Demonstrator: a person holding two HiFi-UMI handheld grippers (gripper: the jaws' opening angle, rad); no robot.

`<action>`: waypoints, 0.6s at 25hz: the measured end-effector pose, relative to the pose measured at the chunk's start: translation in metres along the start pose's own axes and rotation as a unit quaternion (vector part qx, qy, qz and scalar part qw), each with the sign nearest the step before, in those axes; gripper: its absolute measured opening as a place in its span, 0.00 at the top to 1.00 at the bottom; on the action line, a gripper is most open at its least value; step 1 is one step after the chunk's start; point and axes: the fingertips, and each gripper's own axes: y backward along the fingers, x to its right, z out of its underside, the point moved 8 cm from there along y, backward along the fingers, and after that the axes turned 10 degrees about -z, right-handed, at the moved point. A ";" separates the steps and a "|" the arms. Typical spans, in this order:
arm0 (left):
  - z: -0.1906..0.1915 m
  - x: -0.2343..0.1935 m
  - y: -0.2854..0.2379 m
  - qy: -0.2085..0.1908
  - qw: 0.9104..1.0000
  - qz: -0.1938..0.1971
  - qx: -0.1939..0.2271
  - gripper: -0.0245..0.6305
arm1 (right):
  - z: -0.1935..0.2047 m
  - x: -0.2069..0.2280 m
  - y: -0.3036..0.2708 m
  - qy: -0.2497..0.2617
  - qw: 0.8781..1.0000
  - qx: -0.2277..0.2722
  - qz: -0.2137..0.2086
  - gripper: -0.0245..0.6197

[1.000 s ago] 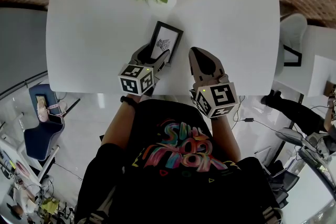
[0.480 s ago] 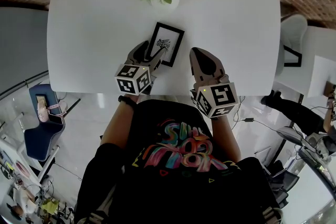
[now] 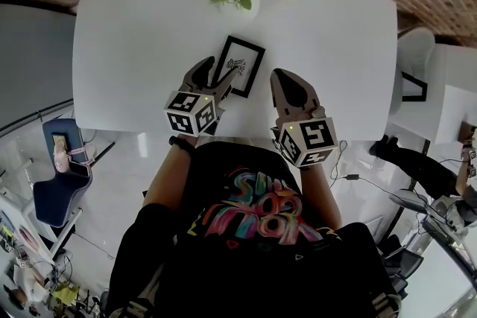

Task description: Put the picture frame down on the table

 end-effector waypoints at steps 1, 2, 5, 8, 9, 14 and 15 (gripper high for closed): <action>-0.005 0.002 0.002 -0.003 1.000 0.002 0.006 0.52 | -0.002 -0.001 0.001 0.002 1.000 0.002 0.000 0.93; -0.010 0.005 0.003 -0.006 1.000 0.003 0.013 0.52 | -0.005 -0.001 0.002 0.004 1.000 0.005 0.001 0.93; -0.029 0.013 0.008 -0.010 0.999 0.013 0.035 0.52 | -0.014 0.000 0.005 0.010 1.000 0.013 0.004 0.93; -0.048 0.025 0.017 -0.012 0.998 0.031 0.057 0.52 | -0.024 -0.001 0.011 0.016 1.000 0.026 0.008 0.93; -0.054 0.029 0.021 -0.014 0.997 0.037 0.064 0.52 | -0.028 -0.001 0.013 0.018 0.999 0.030 0.010 0.93; -0.082 0.051 0.043 -0.019 0.992 0.068 0.103 0.52 | -0.048 -0.002 0.023 0.030 0.998 0.057 0.019 0.93; -0.087 0.055 0.047 -0.021 0.991 0.075 0.111 0.52 | -0.053 -0.002 0.025 0.034 0.997 0.064 0.021 0.93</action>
